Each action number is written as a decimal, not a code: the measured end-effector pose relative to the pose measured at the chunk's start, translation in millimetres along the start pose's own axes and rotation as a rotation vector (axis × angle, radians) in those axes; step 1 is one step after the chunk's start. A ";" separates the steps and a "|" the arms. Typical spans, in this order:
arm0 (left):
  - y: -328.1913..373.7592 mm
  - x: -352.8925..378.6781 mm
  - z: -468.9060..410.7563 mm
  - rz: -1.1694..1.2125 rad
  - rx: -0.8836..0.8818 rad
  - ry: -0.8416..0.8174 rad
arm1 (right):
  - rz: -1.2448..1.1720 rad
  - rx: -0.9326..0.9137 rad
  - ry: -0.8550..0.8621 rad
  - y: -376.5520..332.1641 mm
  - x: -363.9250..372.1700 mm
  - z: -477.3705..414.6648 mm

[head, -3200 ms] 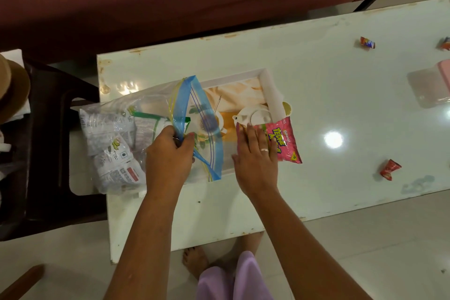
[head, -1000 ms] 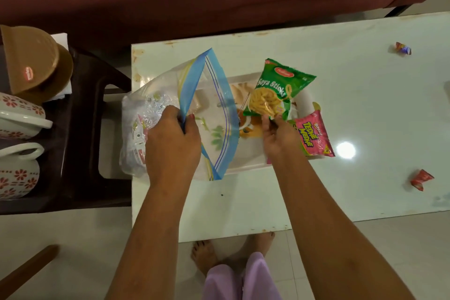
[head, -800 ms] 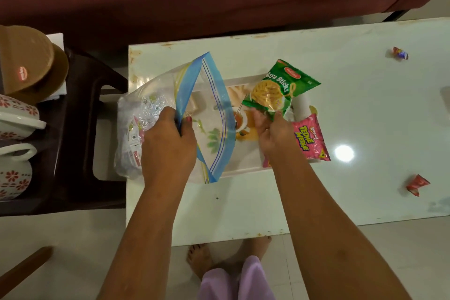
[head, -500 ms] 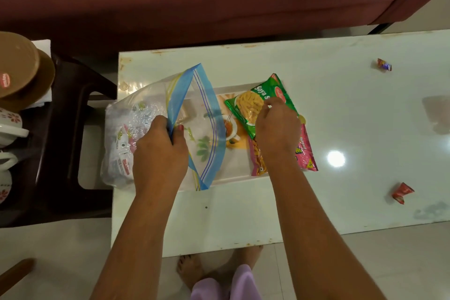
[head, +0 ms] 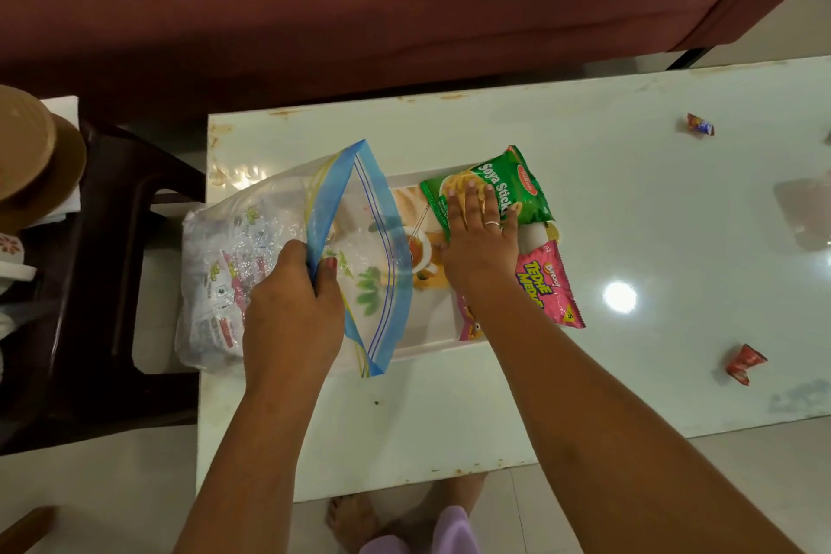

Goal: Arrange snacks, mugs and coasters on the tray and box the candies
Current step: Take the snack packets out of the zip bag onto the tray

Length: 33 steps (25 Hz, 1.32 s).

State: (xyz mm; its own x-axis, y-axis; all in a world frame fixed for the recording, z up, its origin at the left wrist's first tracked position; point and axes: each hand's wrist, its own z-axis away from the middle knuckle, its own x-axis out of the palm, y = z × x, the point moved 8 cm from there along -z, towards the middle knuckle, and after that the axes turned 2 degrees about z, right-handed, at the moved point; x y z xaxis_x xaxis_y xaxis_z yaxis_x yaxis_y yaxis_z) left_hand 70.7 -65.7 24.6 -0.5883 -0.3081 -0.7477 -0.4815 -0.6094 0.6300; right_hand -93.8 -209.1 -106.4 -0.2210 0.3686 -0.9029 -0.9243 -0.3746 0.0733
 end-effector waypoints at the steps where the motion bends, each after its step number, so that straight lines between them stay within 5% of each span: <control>1: 1.9 -0.6 -1.2 0.003 0.001 0.003 | 0.005 0.015 -0.005 -0.6 -1.0 -1.0; 12: -1.1 4.1 3.0 0.045 0.018 -0.023 | -0.176 0.192 0.154 7.8 -13.9 6.3; 15: -2.8 8.3 1.7 0.045 0.028 -0.032 | -0.373 0.368 0.262 46.8 -30.4 6.8; 18: -3.2 18.0 0.6 0.065 0.014 -0.082 | -0.539 0.519 0.193 89.0 -21.3 8.8; 23: -1.9 29.7 1.9 0.061 0.010 -0.117 | -0.675 0.483 0.118 101.8 -11.0 2.2; 33: -4.4 38.4 -0.7 0.086 -0.017 -0.134 | -0.534 0.460 0.374 104.4 -21.6 11.3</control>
State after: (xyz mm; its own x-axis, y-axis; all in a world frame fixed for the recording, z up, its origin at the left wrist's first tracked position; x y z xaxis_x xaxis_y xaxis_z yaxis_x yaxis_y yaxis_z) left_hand 50.7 -75.4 -7.0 -0.7092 -0.2600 -0.6554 -0.4148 -0.5979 0.6860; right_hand -189.0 -246.5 -74.5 0.3322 0.0587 -0.9414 -0.9294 0.1907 -0.3160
